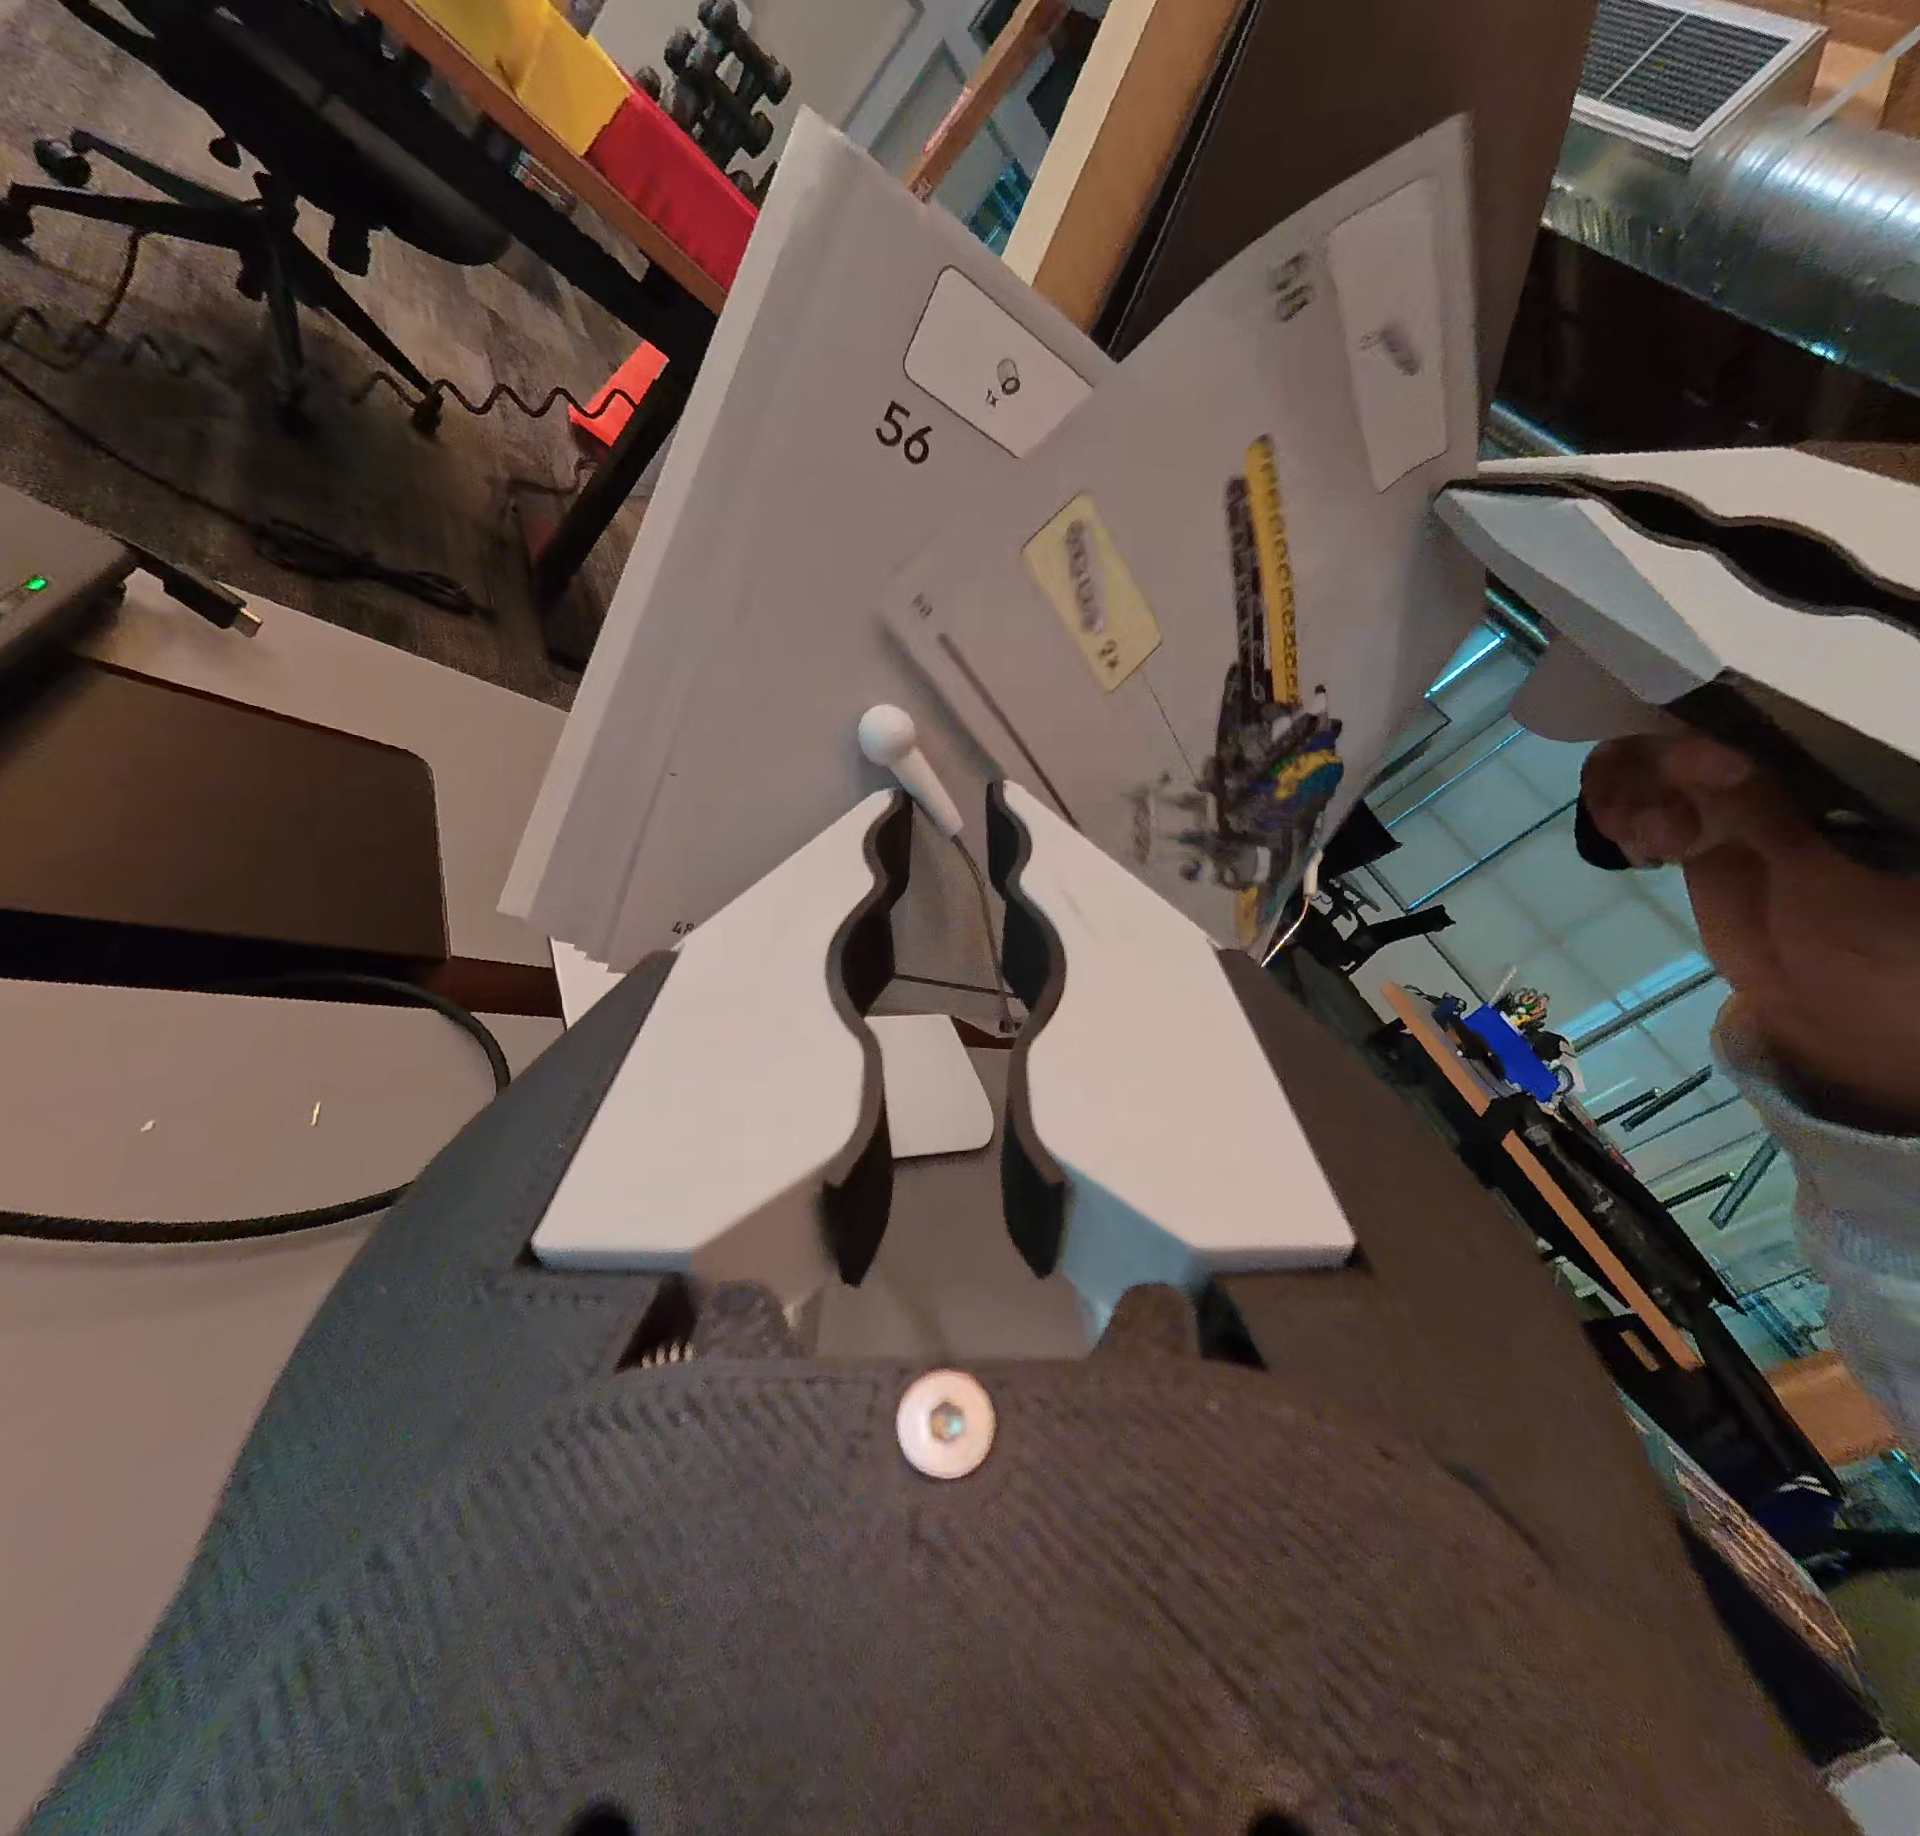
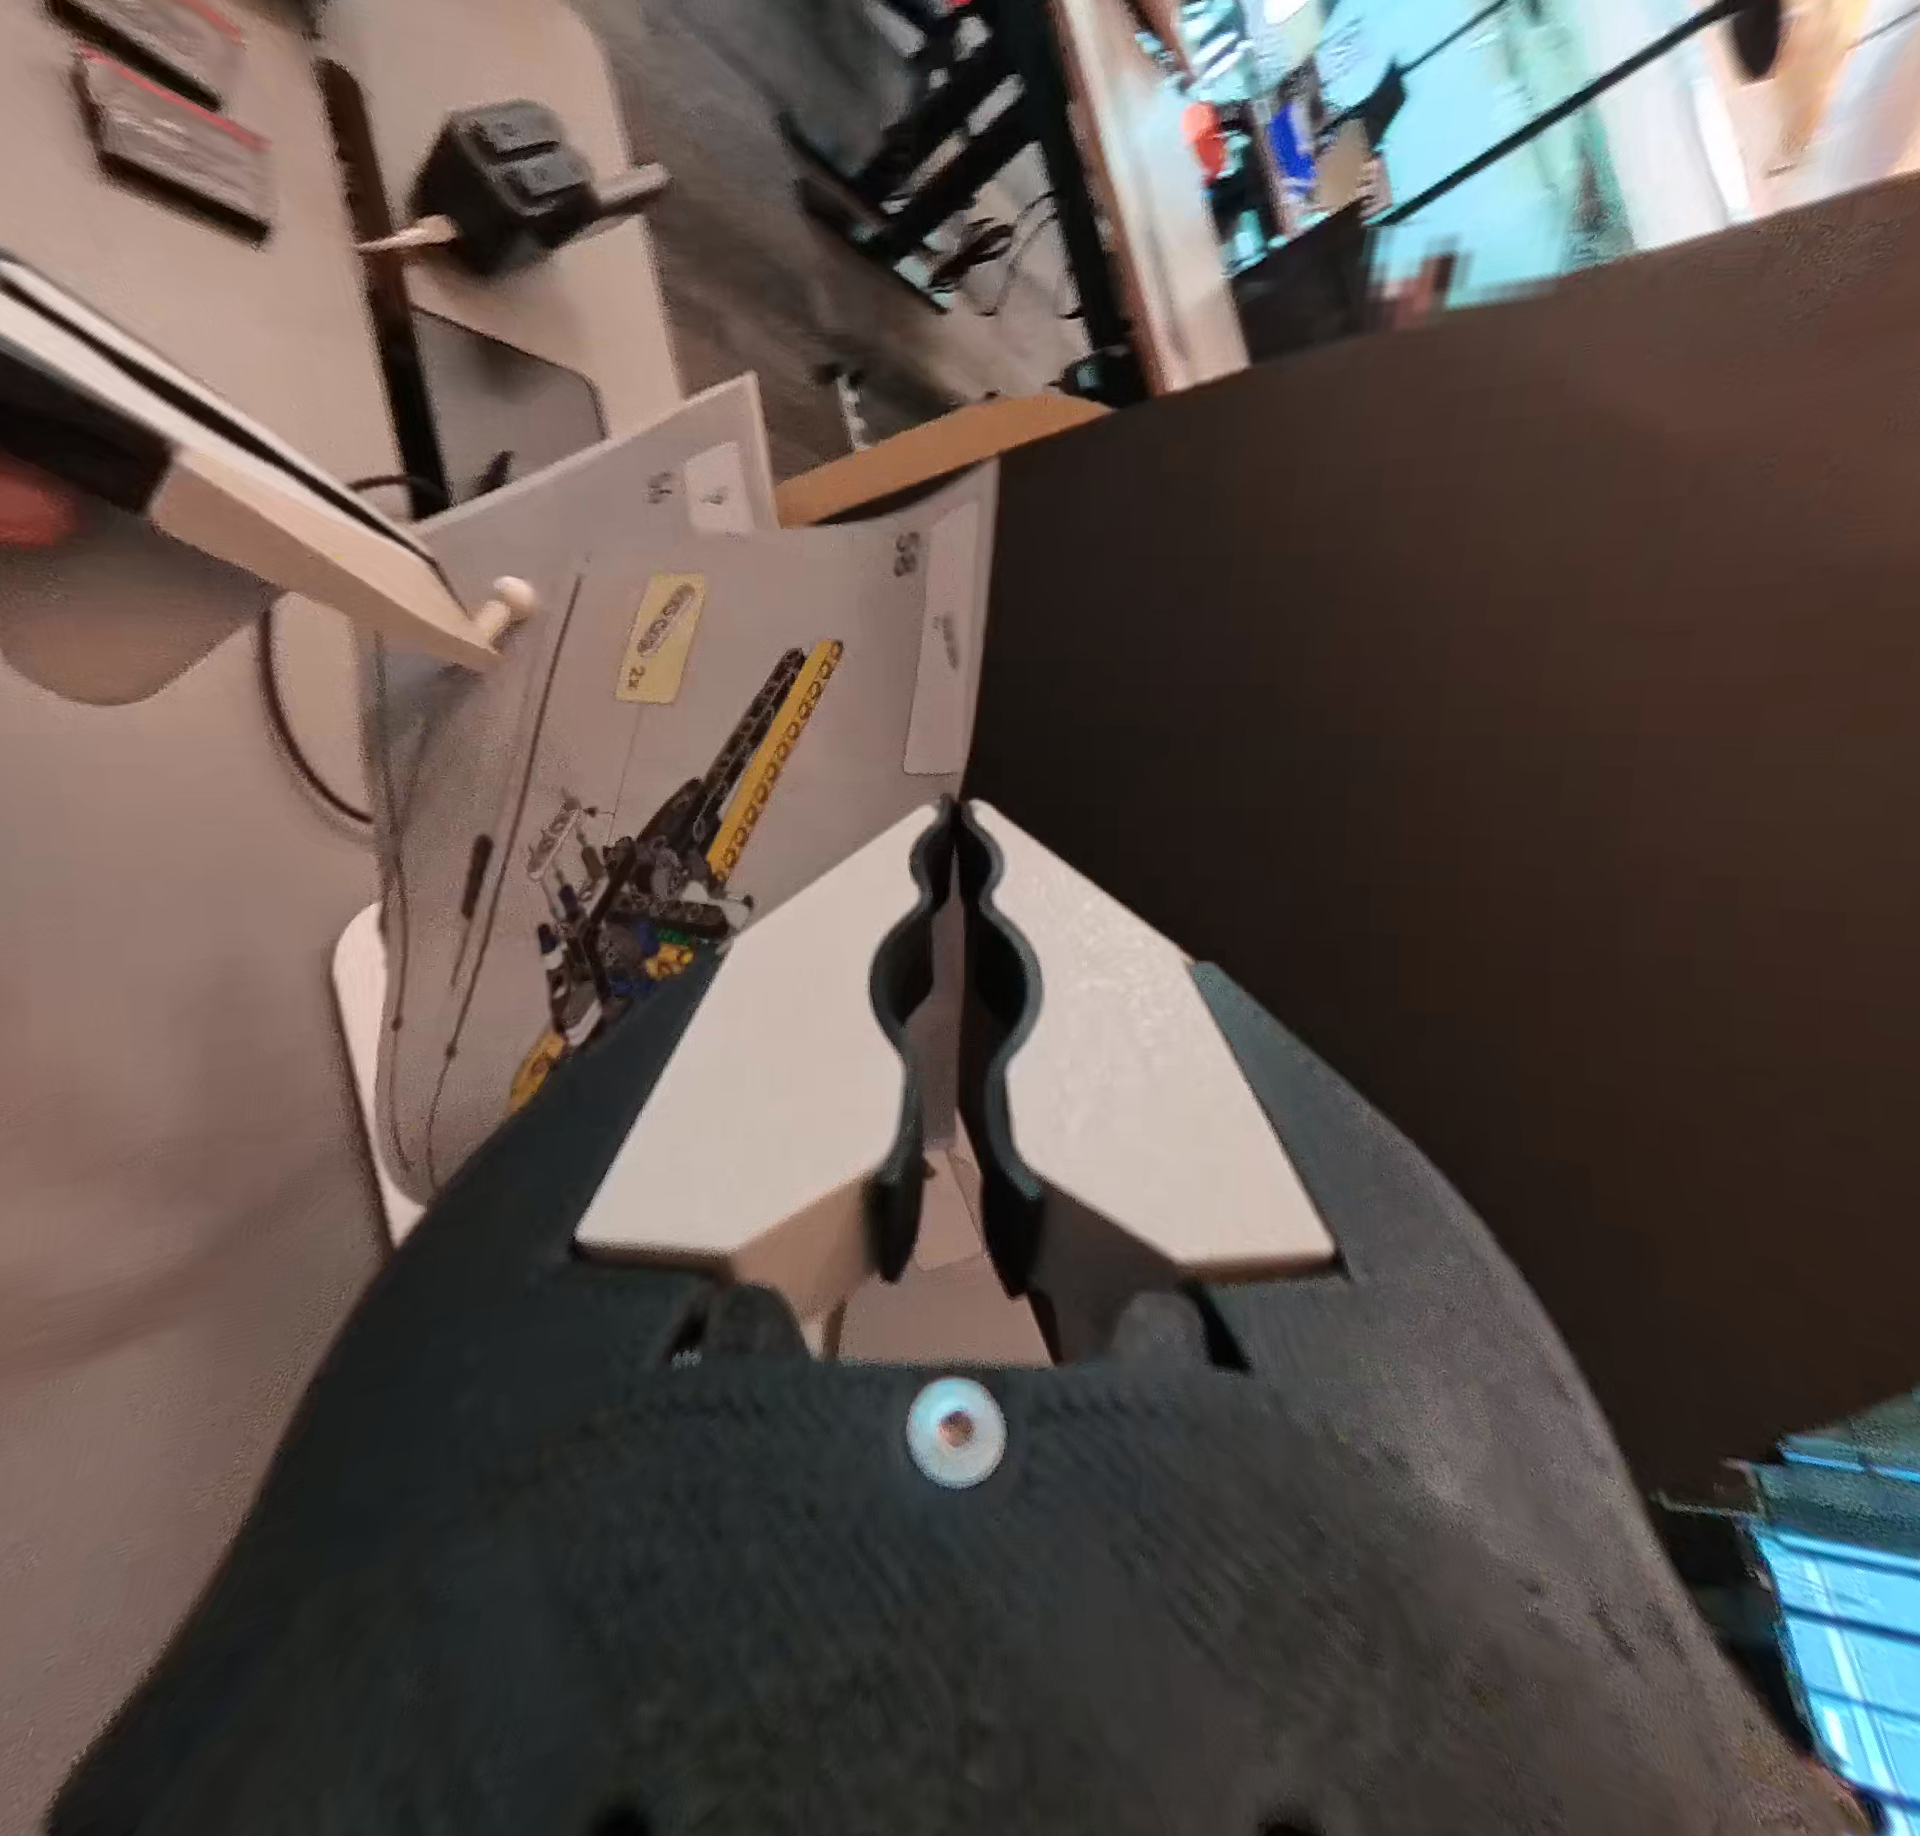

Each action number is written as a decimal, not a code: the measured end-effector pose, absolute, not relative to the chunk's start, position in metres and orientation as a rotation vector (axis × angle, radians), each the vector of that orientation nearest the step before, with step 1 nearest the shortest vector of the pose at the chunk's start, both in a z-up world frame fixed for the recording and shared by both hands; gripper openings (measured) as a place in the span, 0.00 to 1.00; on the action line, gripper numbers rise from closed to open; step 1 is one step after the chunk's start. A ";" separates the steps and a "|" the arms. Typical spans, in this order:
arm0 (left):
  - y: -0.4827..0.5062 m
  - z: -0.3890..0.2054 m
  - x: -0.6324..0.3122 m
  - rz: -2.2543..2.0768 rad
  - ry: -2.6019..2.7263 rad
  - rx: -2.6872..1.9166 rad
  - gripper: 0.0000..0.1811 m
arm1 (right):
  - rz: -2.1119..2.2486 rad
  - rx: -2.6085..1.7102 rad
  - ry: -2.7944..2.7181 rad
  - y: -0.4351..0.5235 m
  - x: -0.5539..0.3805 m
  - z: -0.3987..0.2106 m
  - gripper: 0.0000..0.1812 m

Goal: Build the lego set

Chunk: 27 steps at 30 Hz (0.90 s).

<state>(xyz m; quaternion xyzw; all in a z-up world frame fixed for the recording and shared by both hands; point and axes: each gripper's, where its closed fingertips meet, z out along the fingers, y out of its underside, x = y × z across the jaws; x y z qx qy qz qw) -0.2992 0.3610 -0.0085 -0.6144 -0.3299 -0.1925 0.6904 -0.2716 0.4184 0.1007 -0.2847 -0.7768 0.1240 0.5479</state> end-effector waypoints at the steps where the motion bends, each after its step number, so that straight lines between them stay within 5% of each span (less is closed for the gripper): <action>1: 0.361 -0.008 -0.299 -0.432 -0.738 -1.369 0.08 | 0.298 -0.680 -1.820 0.420 -0.270 0.101 0.00; 27: 0.354 -0.003 -0.296 -0.324 -0.703 -1.222 0.03 | 0.206 -0.460 -1.752 0.399 -0.270 0.087 0.00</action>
